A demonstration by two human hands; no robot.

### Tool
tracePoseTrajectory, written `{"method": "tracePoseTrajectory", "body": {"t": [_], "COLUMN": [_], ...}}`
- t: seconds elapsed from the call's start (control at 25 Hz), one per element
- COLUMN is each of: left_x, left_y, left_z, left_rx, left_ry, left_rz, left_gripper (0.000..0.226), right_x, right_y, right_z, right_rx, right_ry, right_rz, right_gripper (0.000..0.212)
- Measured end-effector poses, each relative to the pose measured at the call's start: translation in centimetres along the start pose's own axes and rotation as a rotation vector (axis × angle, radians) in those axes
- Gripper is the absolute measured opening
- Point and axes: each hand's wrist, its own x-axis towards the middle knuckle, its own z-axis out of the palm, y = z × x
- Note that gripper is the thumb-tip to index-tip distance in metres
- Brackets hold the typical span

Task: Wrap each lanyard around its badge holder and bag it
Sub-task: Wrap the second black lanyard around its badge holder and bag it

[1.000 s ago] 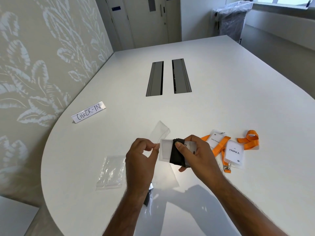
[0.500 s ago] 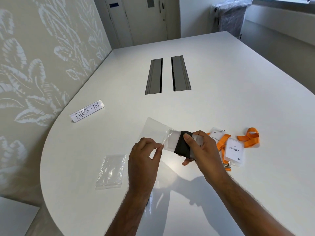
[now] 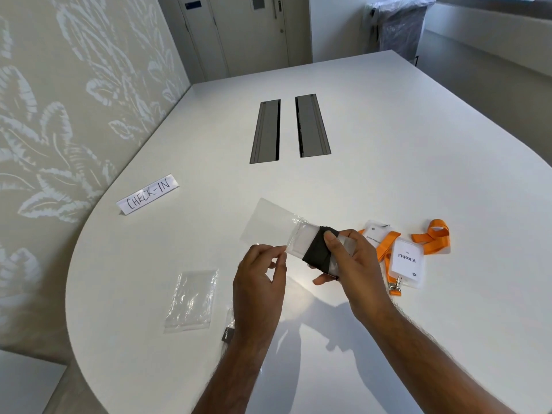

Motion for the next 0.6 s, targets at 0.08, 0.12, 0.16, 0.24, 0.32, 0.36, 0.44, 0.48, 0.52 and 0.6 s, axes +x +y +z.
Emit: {"method": "tracePoseTrajectory", "body": {"t": [0.08, 0.12, 0.16, 0.24, 0.32, 0.36, 0.44, 0.48, 0.52, 0.6], "left_x": [-0.1, -0.1, -0.1, -0.1, -0.1, -0.1, -0.2, -0.3, -0.4, -0.5], "left_y": [0.0, -0.1, -0.1, -0.2, -0.2, -0.1, -0.2, -0.2, -0.1, 0.1], "left_z": [0.0, 0.0, 0.0, 0.0, 0.0, 0.1, 0.3, 0.3, 0.4, 0.7], "left_rx": [-0.009, -0.007, -0.004, -0.014, -0.042, -0.059, -0.103, -0.124, -0.143, -0.169], "left_ry": [-0.002, -0.001, 0.003, 0.010, 0.009, 0.005, -0.006, -0.010, -0.011, -0.008], "left_rz": [-0.017, -0.018, -0.016, -0.021, -0.037, -0.044, -0.064, -0.074, -0.082, -0.090], "left_gripper": [0.015, 0.015, 0.014, 0.013, 0.014, 0.015, 0.020, 0.022, 0.024, 0.027], "right_x": [0.0, 0.1, 0.1, 0.2, 0.3, 0.3, 0.3, 0.3, 0.2, 0.1], "right_y": [0.0, 0.0, 0.0, 0.0, 0.1, 0.3, 0.5, 0.7, 0.8, 1.1], "right_z": [0.0, -0.1, 0.0, 0.1, 0.2, 0.3, 0.4, 0.5, 0.6, 0.8], "right_rx": [0.024, 0.029, 0.028, 0.003, -0.052, -0.070, -0.088, -0.111, -0.144, -0.208], "right_ry": [-0.003, -0.004, -0.002, 0.004, 0.009, 0.007, -0.008, -0.019, -0.030, -0.043], "right_rz": [0.015, 0.022, 0.026, 0.015, -0.024, -0.055, -0.125, -0.159, -0.190, -0.229], "right_gripper": [0.016, 0.017, 0.017, 0.015, 0.014, 0.014, 0.013, 0.011, 0.010, 0.009]}}
